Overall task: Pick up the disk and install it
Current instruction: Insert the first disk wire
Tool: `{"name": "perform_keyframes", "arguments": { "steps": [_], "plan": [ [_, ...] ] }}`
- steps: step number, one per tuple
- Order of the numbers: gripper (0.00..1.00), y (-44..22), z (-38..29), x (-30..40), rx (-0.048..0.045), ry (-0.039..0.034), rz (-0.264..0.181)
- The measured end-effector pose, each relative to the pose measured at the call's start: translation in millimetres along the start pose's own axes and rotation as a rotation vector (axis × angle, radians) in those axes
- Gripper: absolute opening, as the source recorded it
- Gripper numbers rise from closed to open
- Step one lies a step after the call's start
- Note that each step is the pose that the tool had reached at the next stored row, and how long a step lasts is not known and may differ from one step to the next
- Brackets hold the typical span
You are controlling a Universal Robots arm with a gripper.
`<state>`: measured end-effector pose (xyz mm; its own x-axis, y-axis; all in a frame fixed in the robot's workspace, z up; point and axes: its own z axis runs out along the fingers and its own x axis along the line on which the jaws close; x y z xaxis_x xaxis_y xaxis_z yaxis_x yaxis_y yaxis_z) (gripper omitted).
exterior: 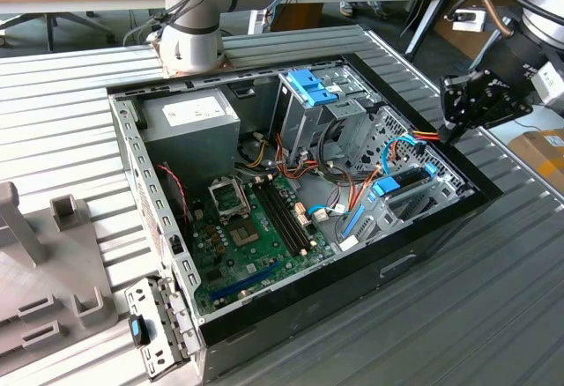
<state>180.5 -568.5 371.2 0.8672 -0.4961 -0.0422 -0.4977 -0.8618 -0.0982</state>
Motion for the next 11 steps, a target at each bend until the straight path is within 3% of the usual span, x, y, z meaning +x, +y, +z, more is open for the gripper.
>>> {"name": "perform_keyframes", "arguments": {
  "steps": [3,4,5,6,11],
  "plan": [
    [0.16,-0.3,-2.8,-0.1,0.0001,-0.0001,0.0],
    [0.16,0.1,-4.1,-0.9,0.0018,0.0043,0.041],
    [0.16,5.2,-4.2,-9.8,0.0028,0.0062,0.053],
    [0.16,5.3,-4.1,-10.1,0.0044,0.0099,0.091],
    [0.16,5.3,-3.8,-10.1,0.0065,0.0148,0.14]
  ]
}}
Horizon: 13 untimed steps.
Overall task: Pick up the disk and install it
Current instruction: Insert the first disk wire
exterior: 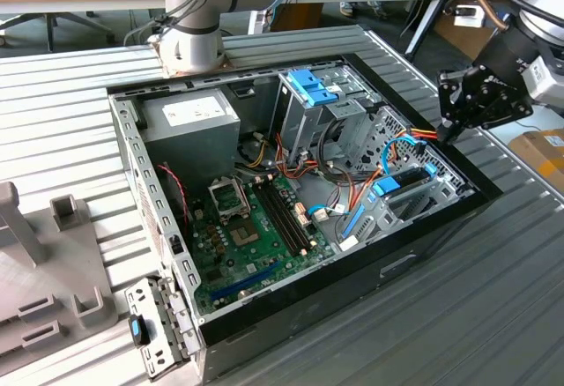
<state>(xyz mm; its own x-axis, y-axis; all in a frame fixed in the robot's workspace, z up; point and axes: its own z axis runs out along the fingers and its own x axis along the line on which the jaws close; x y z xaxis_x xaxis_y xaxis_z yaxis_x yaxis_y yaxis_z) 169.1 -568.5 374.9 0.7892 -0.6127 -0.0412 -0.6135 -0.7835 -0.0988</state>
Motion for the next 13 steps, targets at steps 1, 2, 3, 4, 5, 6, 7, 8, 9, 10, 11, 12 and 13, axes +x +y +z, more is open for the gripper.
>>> {"name": "perform_keyframes", "arguments": {
  "steps": [1,2,3,4,5,6,7,8,9,10,11,12,13],
  "plan": [
    [0.16,0.0,0.1,0.0,0.0004,0.0009,0.009],
    [0.16,0.0,0.1,0.0,0.0008,0.0017,0.018],
    [0.16,0.0,0.1,0.0,0.0011,0.0028,0.028],
    [0.16,0.0,0.1,0.0,0.0015,0.0036,0.036],
    [0.16,0.1,0.1,-0.1,0.0018,0.0043,0.044],
    [0.16,0.3,0.1,-0.3,0.0021,0.005,0.051],
    [0.16,0.3,0.1,-0.3,0.0024,0.0056,0.058],
    [0.16,0.4,0.1,-0.4,0.0034,0.0082,0.083],
    [0.16,0.5,0.1,-0.6,0.0042,0.0102,0.103],
    [0.16,0.6,0.1,-0.8,0.005,0.0118,0.12],
    [0.16,0.8,0.1,-0.9,0.0052,0.0123,0.125],
    [0.16,0.8,0.1,-1.0,0.0053,0.0127,0.128],
    [0.16,0.9,0.1,-1.1,0.0054,0.0129,0.131]
  ]
}}
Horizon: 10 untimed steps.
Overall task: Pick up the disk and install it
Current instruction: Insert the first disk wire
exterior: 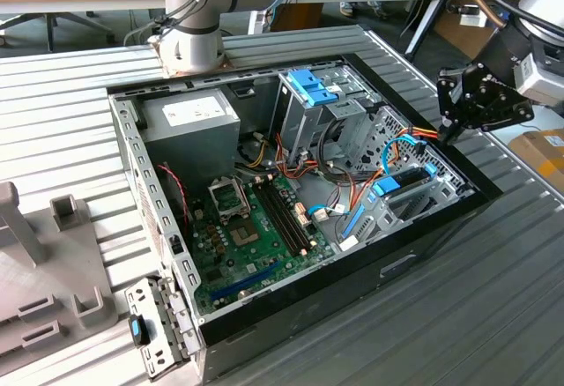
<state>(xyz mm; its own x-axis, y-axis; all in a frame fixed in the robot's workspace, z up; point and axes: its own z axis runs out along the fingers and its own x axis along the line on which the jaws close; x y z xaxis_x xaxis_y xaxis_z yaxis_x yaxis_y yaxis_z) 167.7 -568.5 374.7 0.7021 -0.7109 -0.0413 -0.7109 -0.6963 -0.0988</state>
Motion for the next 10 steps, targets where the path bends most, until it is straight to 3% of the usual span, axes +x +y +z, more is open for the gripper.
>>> {"name": "perform_keyframes", "arguments": {
  "steps": [10],
  "plan": [
    [0.16,1.0,-0.1,-1.0,0.0007,0.0012,0.013]
  ]
}}
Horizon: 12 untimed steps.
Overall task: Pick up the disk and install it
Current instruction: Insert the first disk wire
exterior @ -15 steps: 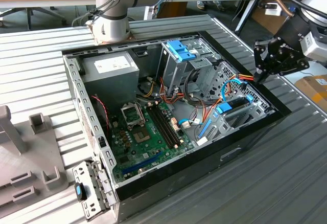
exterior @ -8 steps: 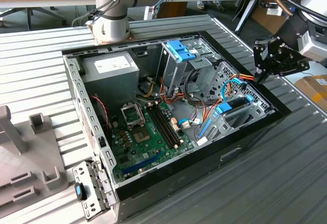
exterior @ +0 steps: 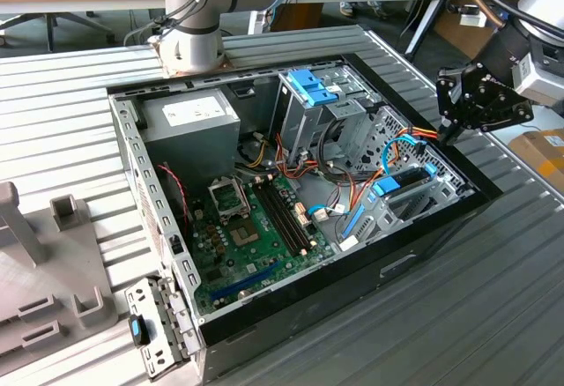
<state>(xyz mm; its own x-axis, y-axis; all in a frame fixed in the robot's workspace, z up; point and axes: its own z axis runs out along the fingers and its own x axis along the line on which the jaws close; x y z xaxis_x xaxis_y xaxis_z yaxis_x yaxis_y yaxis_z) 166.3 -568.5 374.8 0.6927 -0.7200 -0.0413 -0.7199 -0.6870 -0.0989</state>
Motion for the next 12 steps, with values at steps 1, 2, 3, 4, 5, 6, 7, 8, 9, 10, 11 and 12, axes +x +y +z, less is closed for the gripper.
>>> {"name": "perform_keyframes", "arguments": {
  "steps": [1,2,3,4,5,6,7,8,9,10,11,12],
  "plan": [
    [0.16,0.0,0.0,0.0,0.0,0.0,0.0],
    [0.16,0.0,0.0,0.0,0.0,0.0,0.0],
    [0.16,0.0,0.0,0.0,0.0,-0.0001,0.0],
    [0.16,0.0,0.0,0.0,0.0,-0.0001,0.0],
    [0.16,0.0,0.0,0.0,0.0,0.0,0.0],
    [0.16,0.0,0.0,0.0,0.0001,0.0002,0.002],
    [0.16,0.1,0.1,0.0,0.0003,0.0003,0.004],
    [0.16,0.0,0.1,0.0,0.0003,0.0005,0.006],
    [0.16,0.0,0.1,0.0,0.0005,0.0011,0.012],
    [0.16,0.0,0.1,0.0,0.0007,0.0016,0.017],
    [0.16,0.1,0.1,-0.1,0.0011,0.0027,0.027],
    [0.16,0.3,0.1,-0.2,0.0015,0.0035,0.036]
  ]
}}
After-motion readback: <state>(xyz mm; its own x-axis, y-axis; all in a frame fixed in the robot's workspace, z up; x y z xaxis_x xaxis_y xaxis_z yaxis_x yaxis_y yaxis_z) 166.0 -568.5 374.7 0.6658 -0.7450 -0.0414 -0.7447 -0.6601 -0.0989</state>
